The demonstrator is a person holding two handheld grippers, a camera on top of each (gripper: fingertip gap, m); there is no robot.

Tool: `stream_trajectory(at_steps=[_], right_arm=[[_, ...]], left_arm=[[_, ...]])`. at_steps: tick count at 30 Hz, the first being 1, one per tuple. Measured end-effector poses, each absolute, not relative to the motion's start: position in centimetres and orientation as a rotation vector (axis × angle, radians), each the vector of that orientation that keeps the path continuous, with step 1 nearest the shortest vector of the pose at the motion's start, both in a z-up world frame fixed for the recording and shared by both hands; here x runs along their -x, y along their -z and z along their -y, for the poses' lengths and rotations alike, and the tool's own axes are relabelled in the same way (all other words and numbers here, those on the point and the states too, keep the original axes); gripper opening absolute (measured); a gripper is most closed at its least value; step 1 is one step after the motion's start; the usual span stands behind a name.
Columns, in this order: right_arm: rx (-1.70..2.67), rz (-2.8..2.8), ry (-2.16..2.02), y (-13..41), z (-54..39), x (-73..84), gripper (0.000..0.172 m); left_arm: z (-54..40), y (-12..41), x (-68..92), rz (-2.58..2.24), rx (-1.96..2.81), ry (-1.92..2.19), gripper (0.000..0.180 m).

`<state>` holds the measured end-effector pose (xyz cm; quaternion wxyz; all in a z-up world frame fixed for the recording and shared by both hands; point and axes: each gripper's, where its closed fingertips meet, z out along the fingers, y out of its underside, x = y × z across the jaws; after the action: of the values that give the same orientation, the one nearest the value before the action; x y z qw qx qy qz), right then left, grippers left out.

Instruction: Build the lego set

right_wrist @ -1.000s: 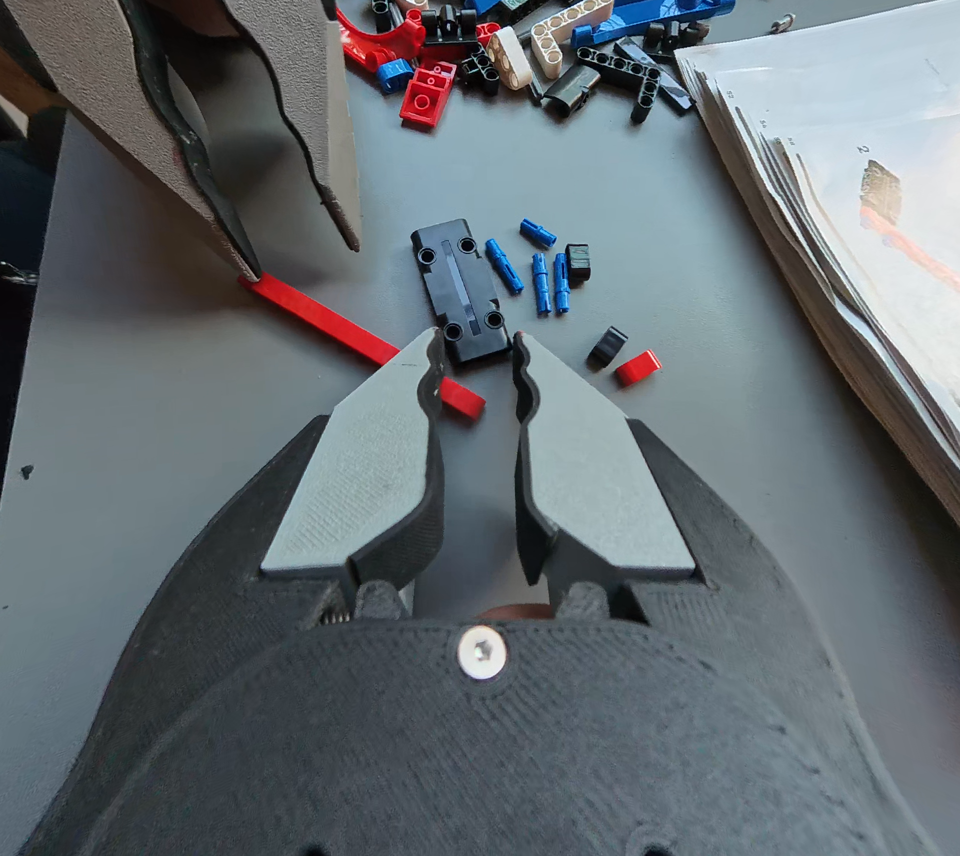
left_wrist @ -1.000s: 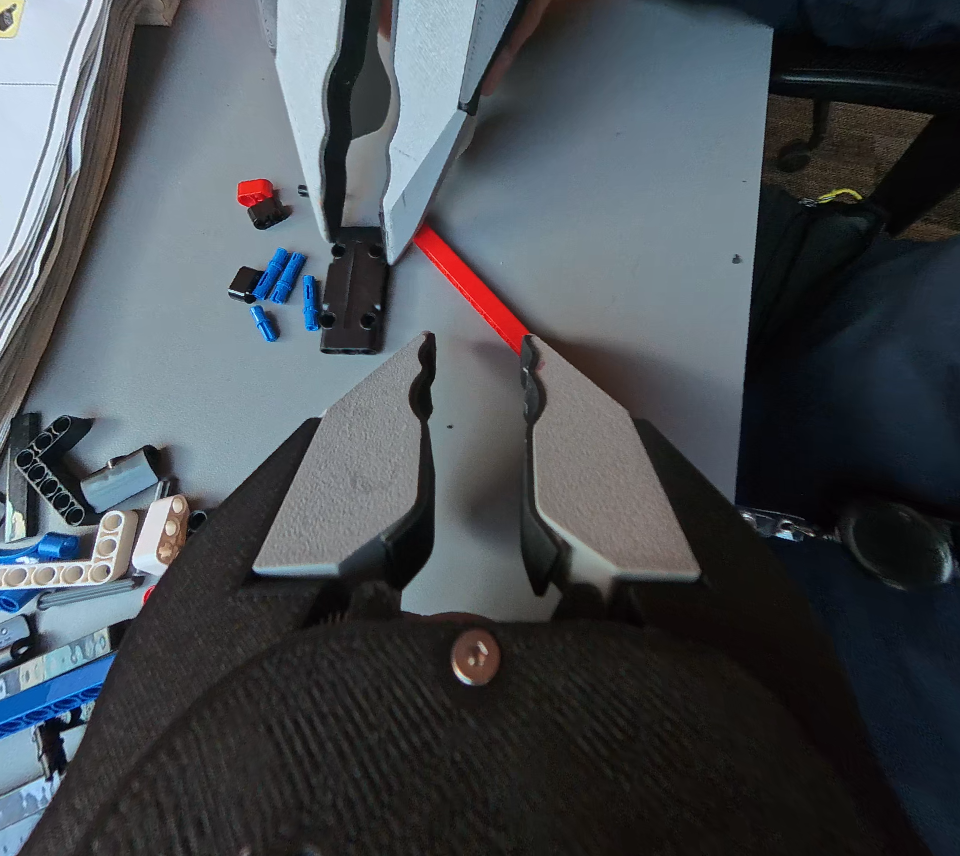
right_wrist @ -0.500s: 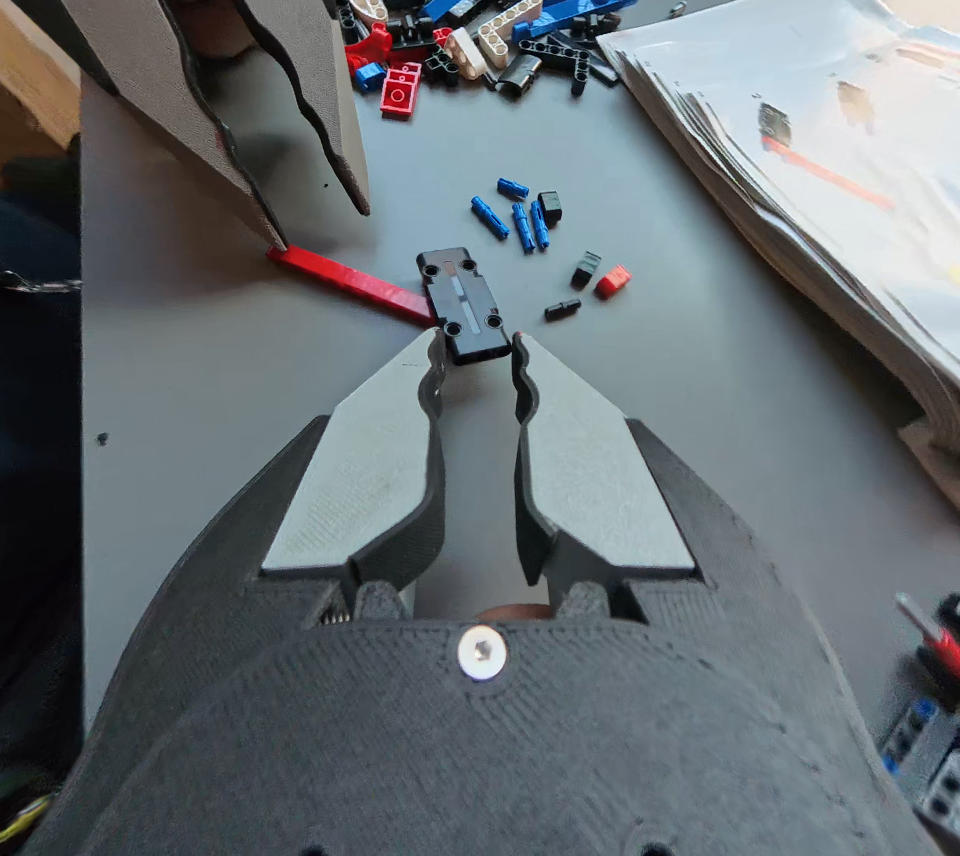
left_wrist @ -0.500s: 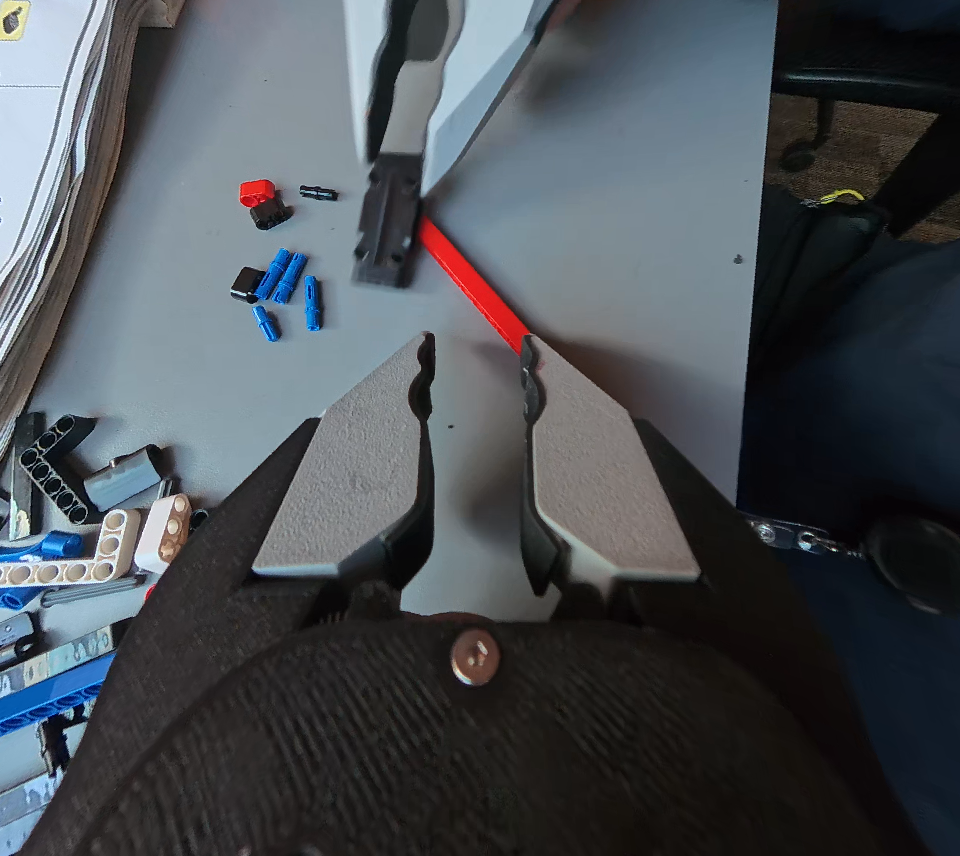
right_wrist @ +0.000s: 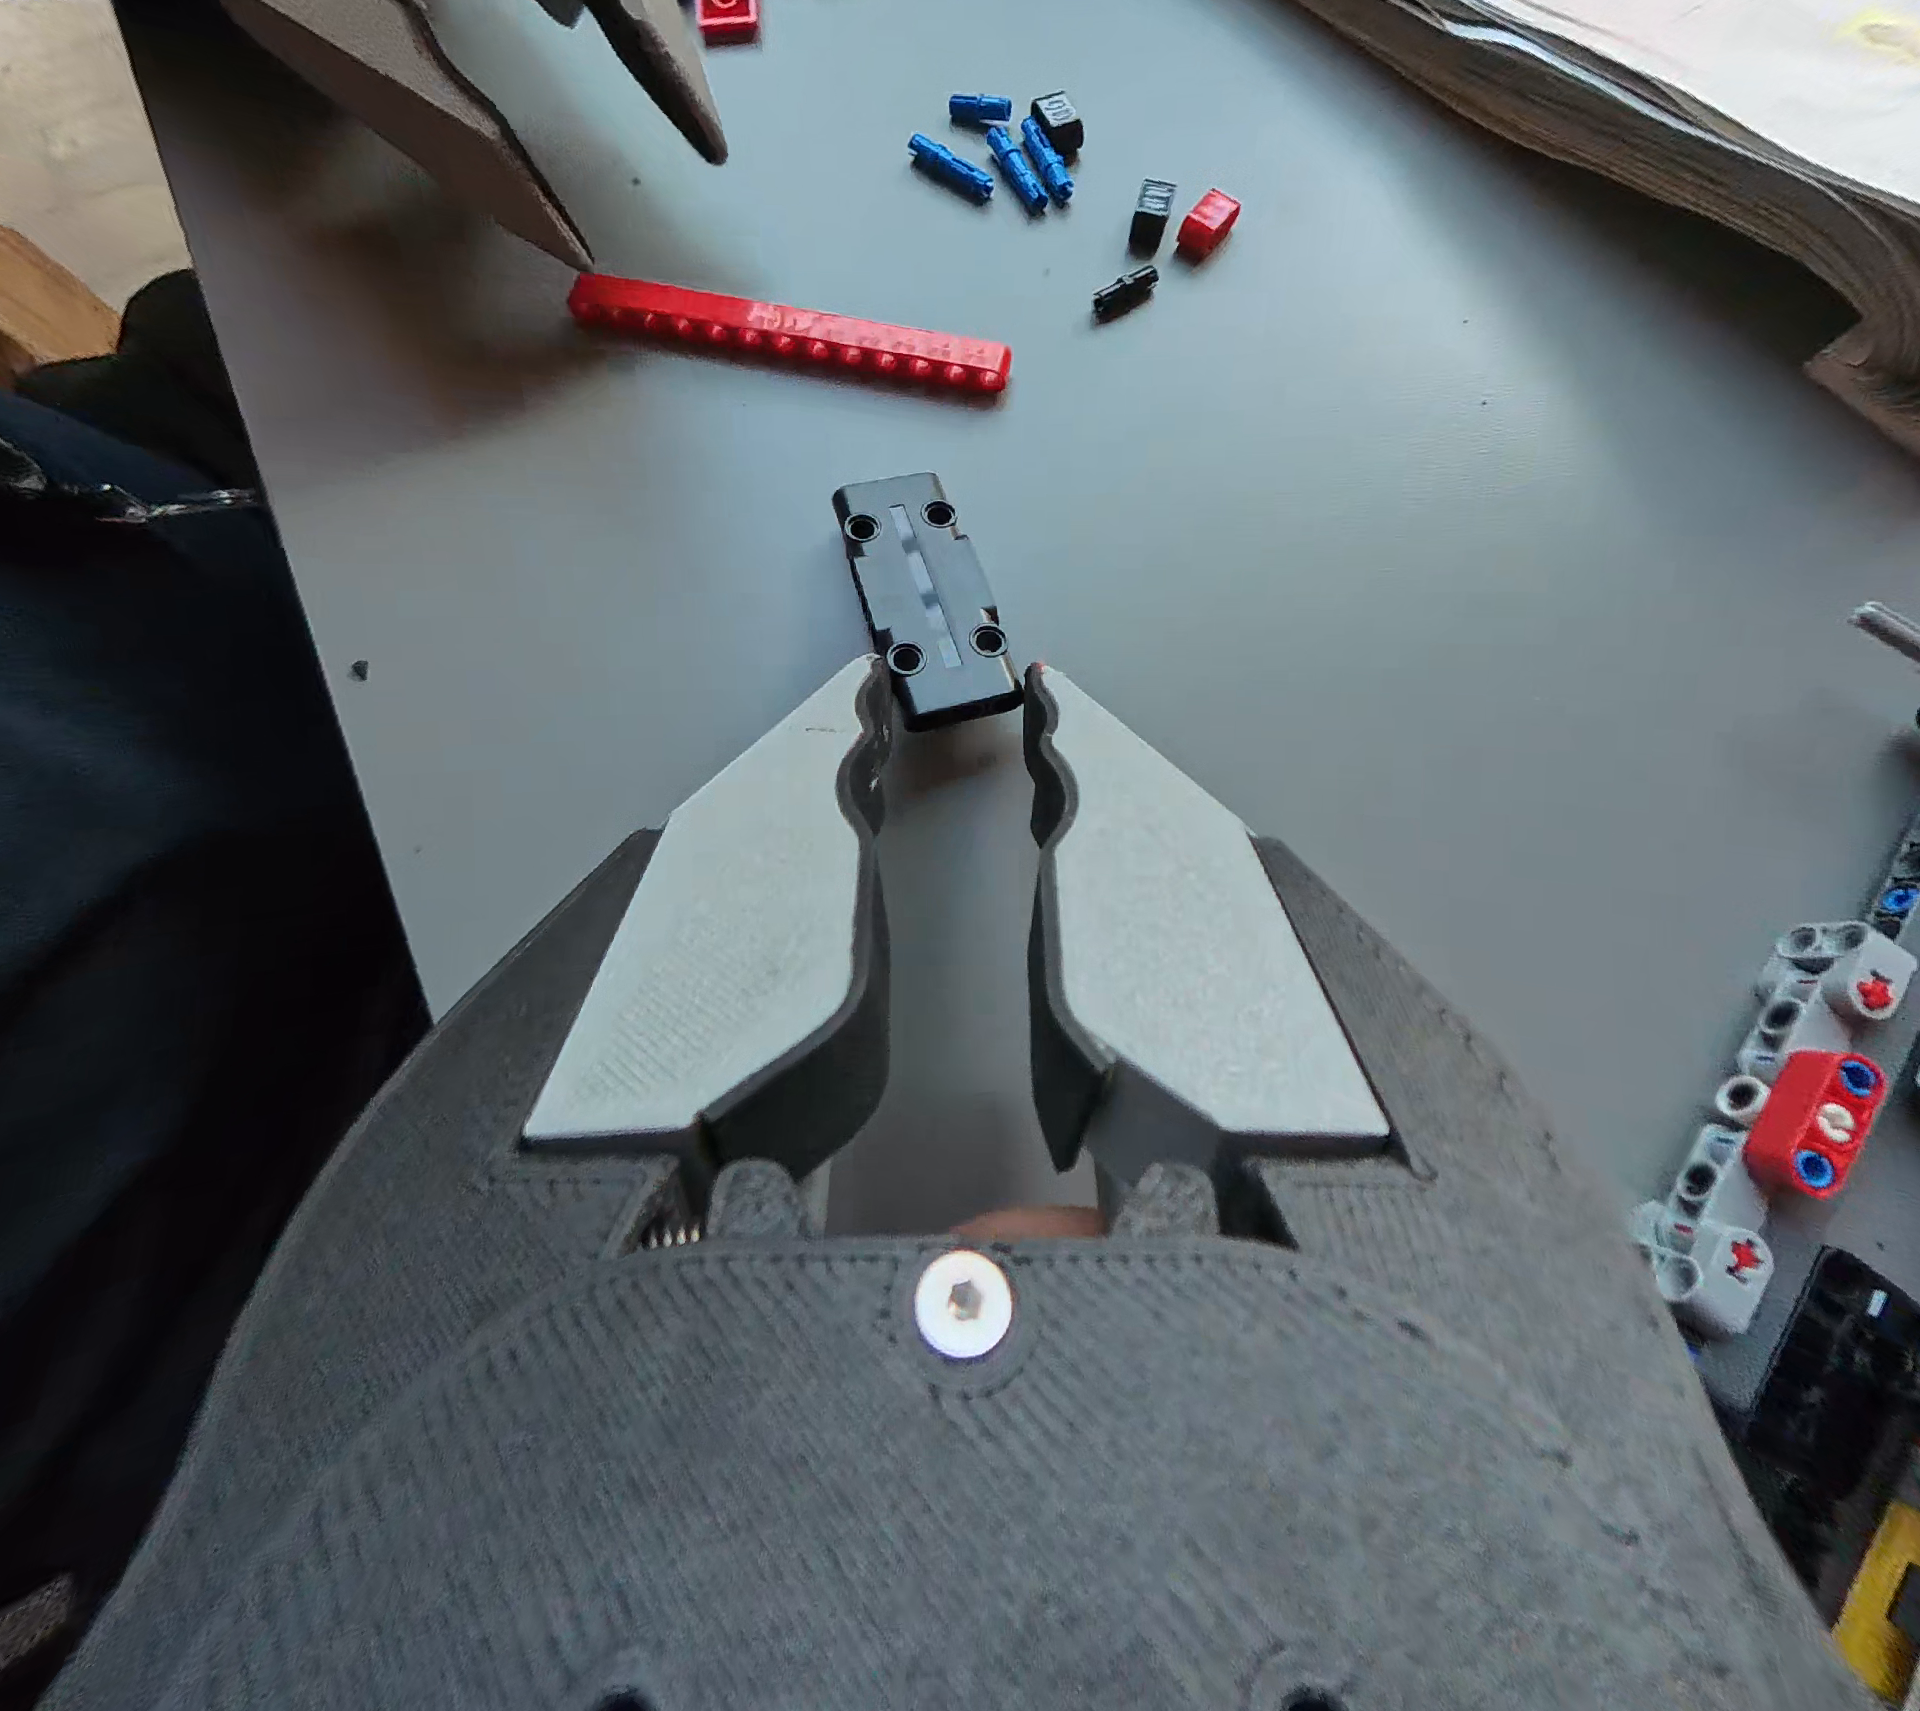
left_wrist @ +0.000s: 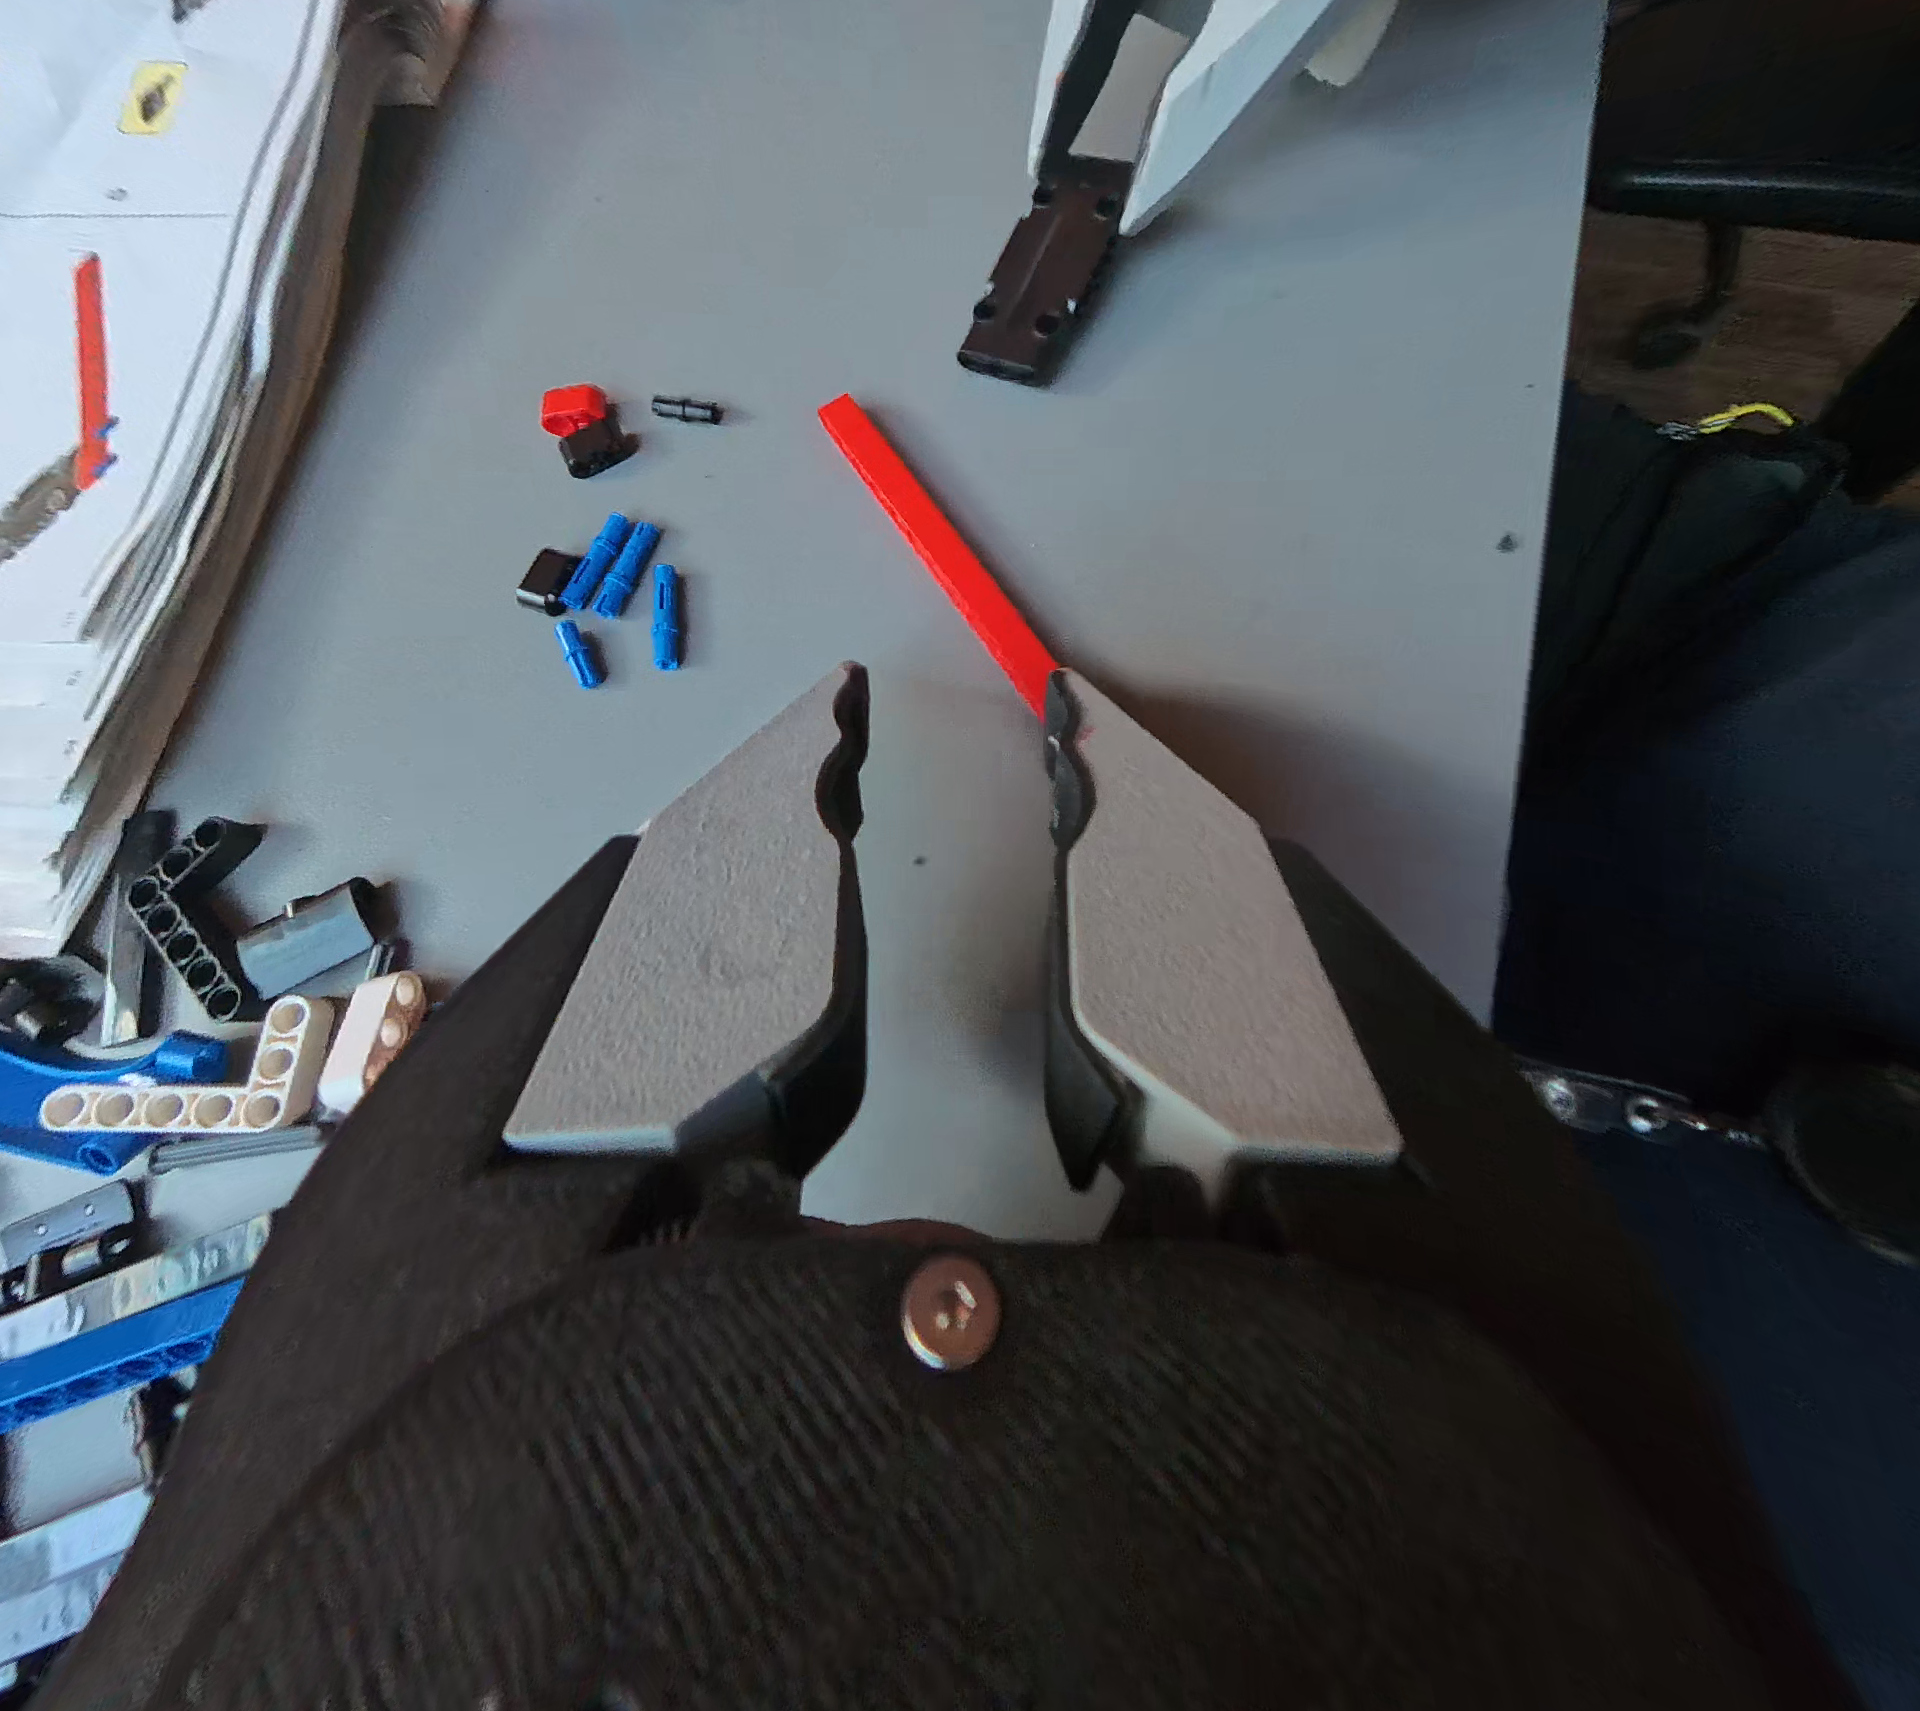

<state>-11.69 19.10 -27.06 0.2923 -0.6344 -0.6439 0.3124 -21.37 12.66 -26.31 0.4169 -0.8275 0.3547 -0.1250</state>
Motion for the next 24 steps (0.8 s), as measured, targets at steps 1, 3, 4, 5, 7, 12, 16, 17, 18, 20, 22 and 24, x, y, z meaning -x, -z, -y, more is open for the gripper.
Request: stream_trajectory(at_steps=[1, 3, 4, 5, 7, 12, 16, 17, 18, 20, 22, 24], right_arm=[[1.684, 1.738, -0.828, 27.2, -18.8, 11.7, 0.022], [1.676, 1.784, -0.812, 27.6, -18.4, 11.7, 0.022], [1.675, 1.807, -0.809, 27.8, -18.1, 11.7, 0.022], [1.664, 1.821, -0.814, 27.8, -17.9, 11.9, 0.022], [1.647, 1.842, -0.827, 27.8, -17.4, 12.2, 0.022], [1.596, 1.895, -0.84, 27.8, -16.0, 13.8, 0.022], [1.568, 1.924, -0.849, 27.8, -15.0, 15.1, 0.022], [1.565, 1.927, -0.851, 27.8, -14.9, 15.3, 0.022], [1.563, 1.931, -0.854, 27.8, -14.8, 15.5, 0.022], [1.557, 1.939, -0.861, 27.8, -14.6, 15.6, 0.022], [1.555, 1.94, -0.877, 27.7, -14.4, 15.7, 0.023], [1.549, 1.924, -0.925, 27.2, -14.3, 15.7, 0.024]], left_arm=[[-12.5, 25.9, 21.0, -0.888, 2.054, 0.322, 0.031], [-12.2, 25.7, 20.0, -0.894, 2.037, 0.341, 0.031], [-12.1, 25.9, 19.7, -0.906, 2.048, 0.331, 0.031], [-12.1, 26.3, 19.6, -0.913, 2.068, 0.302, 0.032], [-12.6, 27.1, 20.1, -0.91, 2.111, 0.219, 0.031], [-13.7, 27.7, 21.2, -0.801, 2.198, 0.2, 0.01], [-13.8, 27.7, 22.0, -0.736, 2.227, 0.226, 0.011], [-13.8, 27.7, 22.3, -0.72, 2.232, 0.223, 0.011], [-13.7, 27.7, 22.5, -0.708, 2.236, 0.223, 0.011], [-13.5, 27.7, 22.8, -0.694, 2.24, 0.228, 0.017], [-13.0, 27.6, 23.0, -0.694, 2.242, 0.243, 0.025], [-12.7, 27.5, 23.1, -0.696, 2.239, 0.262, 0.03]])
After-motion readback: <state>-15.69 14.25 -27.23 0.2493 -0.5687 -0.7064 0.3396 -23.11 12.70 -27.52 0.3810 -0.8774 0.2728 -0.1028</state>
